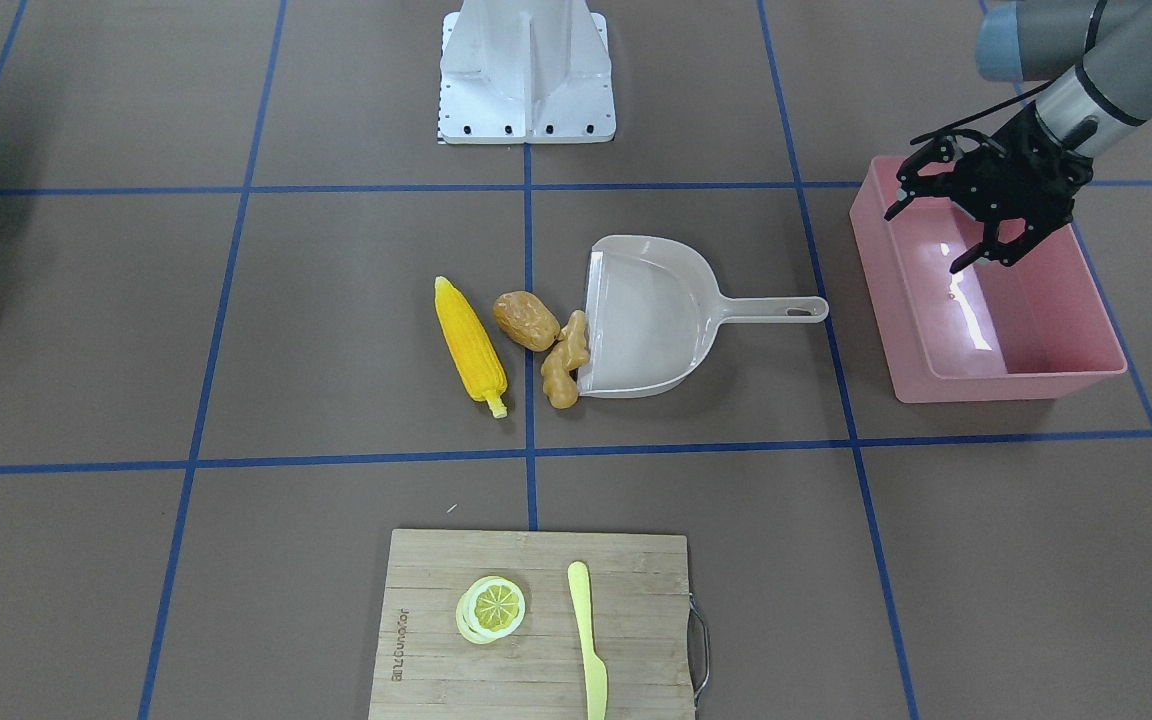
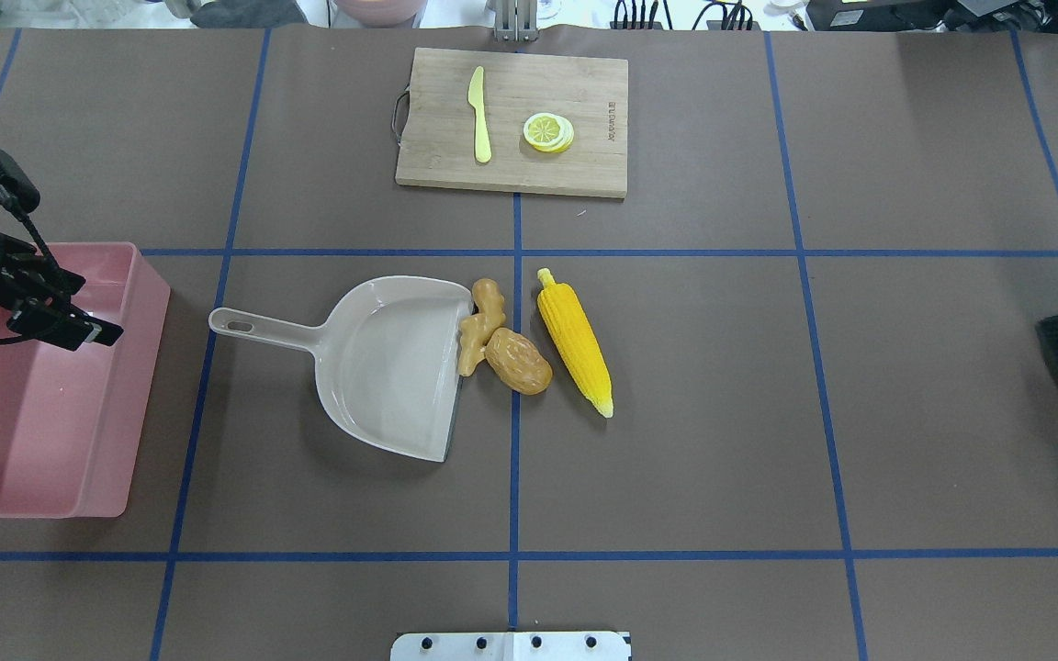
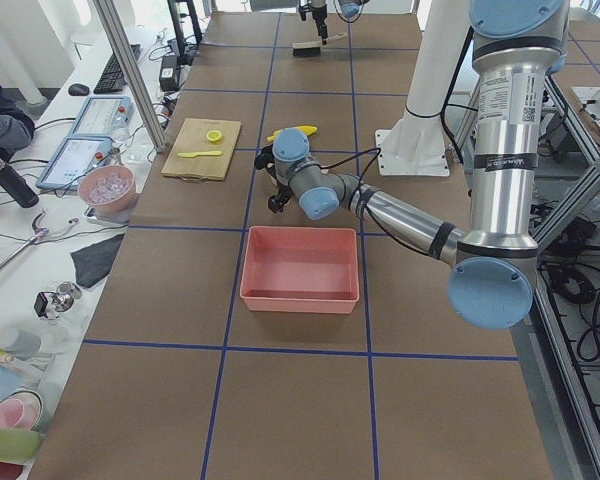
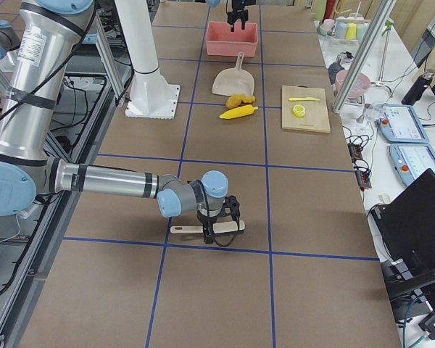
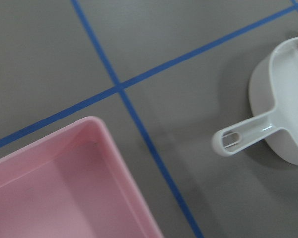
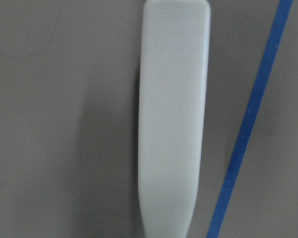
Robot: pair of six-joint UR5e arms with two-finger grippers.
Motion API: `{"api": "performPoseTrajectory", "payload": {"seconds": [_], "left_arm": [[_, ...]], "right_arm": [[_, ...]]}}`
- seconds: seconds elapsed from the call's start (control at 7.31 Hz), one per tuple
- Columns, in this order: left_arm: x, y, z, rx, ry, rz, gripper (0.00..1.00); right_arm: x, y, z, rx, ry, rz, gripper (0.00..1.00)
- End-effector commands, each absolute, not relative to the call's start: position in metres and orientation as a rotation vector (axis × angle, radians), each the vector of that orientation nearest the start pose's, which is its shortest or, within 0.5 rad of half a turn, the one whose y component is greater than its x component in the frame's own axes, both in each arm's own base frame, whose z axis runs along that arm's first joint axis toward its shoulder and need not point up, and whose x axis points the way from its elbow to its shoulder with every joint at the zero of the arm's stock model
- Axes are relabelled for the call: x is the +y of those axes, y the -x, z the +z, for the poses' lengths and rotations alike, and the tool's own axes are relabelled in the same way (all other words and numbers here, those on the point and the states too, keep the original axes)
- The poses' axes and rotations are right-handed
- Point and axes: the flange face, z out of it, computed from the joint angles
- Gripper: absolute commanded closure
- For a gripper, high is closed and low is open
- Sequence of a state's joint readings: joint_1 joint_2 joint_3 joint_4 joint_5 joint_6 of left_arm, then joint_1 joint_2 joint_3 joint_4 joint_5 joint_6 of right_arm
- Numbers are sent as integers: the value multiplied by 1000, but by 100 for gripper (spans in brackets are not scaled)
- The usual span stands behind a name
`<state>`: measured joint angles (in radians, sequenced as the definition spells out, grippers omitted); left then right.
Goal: Sweep and dump trash into bin
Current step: 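Move the left gripper over the pink bin to the white dustpan handle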
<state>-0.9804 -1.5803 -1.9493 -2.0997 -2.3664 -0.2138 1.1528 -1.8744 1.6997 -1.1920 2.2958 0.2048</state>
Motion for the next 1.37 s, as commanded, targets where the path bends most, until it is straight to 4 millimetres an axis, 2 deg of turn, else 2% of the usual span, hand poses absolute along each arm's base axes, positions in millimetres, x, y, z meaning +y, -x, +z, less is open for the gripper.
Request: {"api": "performPoseTrajectory", "payload": {"seconds": [0.0,0.27,0.41,0.55,0.82,0.96,1.09,1.23], "left_arm": [[-441,-236,383,1010,-635,881,1],[-428,-260,369,983,-674,987,1],[-450,-285,358,947,-626,979,1],[-453,-292,353,938,-603,980,1],[-466,-300,346,802,-738,1125,1],[-465,-317,355,780,-733,1196,1],[-467,-333,354,698,-784,1235,1],[-461,-355,361,660,-813,1323,1]], "right_arm": [[-361,105,690,-767,83,-278,0],[-354,120,697,-746,117,-299,0],[-348,121,700,-742,129,-306,0],[-345,119,701,-740,134,-305,0],[-344,120,693,-736,150,-305,0],[-344,120,681,-743,164,-300,0],[-341,116,679,-740,170,-295,1],[-338,114,682,-737,174,-298,1]]}}
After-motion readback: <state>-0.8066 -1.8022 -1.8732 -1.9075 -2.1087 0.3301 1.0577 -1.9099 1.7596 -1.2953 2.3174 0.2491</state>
